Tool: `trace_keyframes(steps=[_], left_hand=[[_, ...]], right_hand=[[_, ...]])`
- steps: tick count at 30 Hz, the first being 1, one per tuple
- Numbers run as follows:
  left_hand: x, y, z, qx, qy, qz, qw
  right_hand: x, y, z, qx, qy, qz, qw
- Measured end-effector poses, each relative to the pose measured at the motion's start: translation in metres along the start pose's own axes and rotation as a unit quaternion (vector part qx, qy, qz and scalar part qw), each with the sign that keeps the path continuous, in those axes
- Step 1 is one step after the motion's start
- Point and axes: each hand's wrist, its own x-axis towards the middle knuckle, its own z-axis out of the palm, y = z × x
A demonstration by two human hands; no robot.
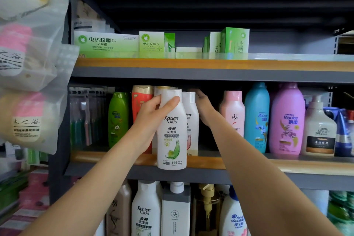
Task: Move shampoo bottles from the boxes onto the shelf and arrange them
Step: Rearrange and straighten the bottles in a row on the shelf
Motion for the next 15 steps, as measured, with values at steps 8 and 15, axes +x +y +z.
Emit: trace_keyframes(steps=[8, 15], left_hand=[[-0.002, -0.001, -0.001, 0.002, -0.001, 0.008, 1.000], [0.000, -0.002, 0.005, 0.010, 0.015, 0.010, 1.000]], right_hand=[[-0.033, -0.008, -0.001, 0.074, 0.041, -0.011, 0.996], [-0.114, 0.003, -0.006, 0.025, 0.045, -0.086, 0.995]])
